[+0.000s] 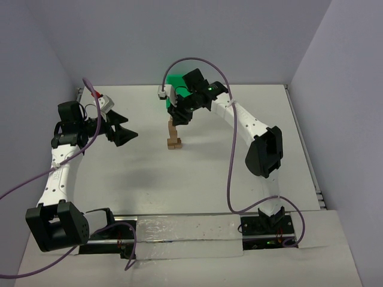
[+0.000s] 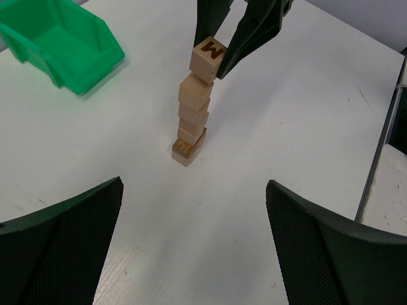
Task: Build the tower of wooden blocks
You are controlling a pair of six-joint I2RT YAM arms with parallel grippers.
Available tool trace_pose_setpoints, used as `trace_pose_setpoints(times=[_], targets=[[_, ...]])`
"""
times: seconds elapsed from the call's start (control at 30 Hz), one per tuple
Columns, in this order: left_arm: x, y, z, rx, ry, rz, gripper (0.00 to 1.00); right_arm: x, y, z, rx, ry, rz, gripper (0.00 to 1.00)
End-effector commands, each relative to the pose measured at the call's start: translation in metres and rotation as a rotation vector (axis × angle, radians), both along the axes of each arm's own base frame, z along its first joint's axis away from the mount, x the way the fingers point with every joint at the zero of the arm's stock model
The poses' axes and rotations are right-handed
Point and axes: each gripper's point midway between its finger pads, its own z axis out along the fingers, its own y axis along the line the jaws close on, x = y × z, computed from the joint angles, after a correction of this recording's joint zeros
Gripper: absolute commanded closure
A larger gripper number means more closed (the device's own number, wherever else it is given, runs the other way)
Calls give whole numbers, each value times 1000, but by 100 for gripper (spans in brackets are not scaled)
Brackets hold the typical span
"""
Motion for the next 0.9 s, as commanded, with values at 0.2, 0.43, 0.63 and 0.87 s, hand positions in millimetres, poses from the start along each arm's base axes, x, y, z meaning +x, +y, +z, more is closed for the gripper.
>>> trace_pose_setpoints(times=[0.2, 0.43, 0.63, 0.87], targets=[[4, -2, 9, -6, -37, -10, 1, 2, 2, 20, 51, -5, 44, 88], [6, -1, 10, -6, -37, -6, 1, 2, 4, 17, 45, 5, 54, 87], [6, -2, 10, -8, -36, -7, 1, 3, 5, 16, 43, 8, 55, 87], [7, -2, 10, -12, -33, -7, 1, 4, 6, 11, 29, 8, 54, 87]])
